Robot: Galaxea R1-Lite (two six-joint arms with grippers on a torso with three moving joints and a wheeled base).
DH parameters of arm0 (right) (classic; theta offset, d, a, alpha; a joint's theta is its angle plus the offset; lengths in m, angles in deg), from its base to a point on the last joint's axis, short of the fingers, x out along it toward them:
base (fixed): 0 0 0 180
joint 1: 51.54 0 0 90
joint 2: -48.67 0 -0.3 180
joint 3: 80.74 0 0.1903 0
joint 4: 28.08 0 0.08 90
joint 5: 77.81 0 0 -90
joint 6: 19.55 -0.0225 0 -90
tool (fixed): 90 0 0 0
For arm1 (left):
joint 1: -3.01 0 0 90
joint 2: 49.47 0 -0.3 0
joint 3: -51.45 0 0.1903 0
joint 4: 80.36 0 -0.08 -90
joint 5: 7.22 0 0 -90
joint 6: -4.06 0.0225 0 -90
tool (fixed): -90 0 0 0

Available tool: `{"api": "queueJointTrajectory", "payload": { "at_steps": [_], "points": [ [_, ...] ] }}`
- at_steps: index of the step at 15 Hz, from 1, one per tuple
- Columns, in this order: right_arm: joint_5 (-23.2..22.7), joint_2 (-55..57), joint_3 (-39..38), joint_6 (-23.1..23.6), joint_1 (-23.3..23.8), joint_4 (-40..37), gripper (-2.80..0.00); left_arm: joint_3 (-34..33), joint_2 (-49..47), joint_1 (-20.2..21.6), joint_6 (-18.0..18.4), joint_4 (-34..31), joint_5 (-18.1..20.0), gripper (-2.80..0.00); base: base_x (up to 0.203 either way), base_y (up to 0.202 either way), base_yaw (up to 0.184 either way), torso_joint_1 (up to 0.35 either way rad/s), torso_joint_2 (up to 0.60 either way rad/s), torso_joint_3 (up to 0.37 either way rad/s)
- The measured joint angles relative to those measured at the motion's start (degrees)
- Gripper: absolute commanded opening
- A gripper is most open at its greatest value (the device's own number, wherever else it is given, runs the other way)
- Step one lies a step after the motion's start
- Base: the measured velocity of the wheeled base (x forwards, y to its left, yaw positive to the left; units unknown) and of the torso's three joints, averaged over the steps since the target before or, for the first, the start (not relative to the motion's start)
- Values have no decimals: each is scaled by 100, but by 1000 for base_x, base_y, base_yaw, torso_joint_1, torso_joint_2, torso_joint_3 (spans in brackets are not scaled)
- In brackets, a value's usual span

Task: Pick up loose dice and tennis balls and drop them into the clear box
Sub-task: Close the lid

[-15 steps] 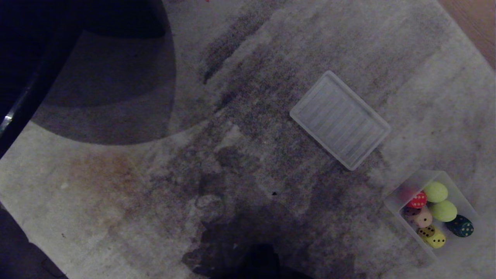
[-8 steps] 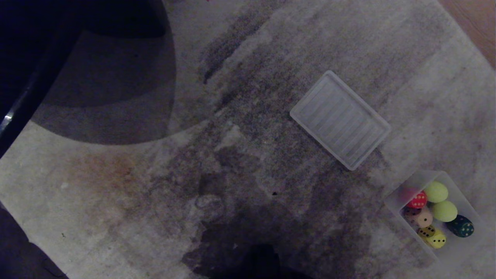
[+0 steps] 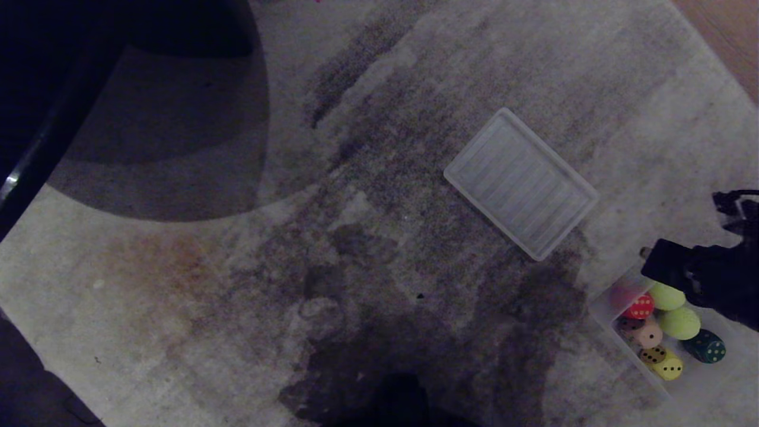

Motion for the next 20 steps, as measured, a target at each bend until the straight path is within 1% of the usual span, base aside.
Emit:
{"api": "queueJointTrajectory", "payload": {
  "at_steps": [4,6,8,11,13,14,18,19,20],
  "points": [
    [59,1451,547,-280,-44,860,0,0,0,5,0,-4,0,-280,0,0,0,0,0,0],
    [59,1856,737,-453,-44,1076,0,0,0,0,0,-2,0,-280,0,0,0,0,0,0],
    [51,2158,842,-745,-50,1532,0,0,0,0,0,-2,0,-280,0,0,0,0,0,0],
    [-112,2478,899,-1129,-81,2176,0,0,0,0,0,0,2,-280,0,0,0,0,0,0],
    [-124,2604,995,-1399,-106,2363,0,0,0,2,-2,-2,0,-280,0,0,0,0,0,0],
    [-131,2663,1018,-1454,-124,2371,0,0,0,0,-2,-2,2,-280,0,0,0,0,0,0],
    [-219,2911,1078,-1471,-164,2535,0,0,0,0,1,-4,0,-280,0,0,0,0,0,0],
    [-238,2972,1082,-1471,-165,2592,-280,0,0,0,2,-1,0,-280,0,0,0,0,0,0],
    [-238,3040,1093,-1468,-162,2608,-280,0,0,0,0,-2,0,-280,0,0,0,0,0,0]
  ]
}}
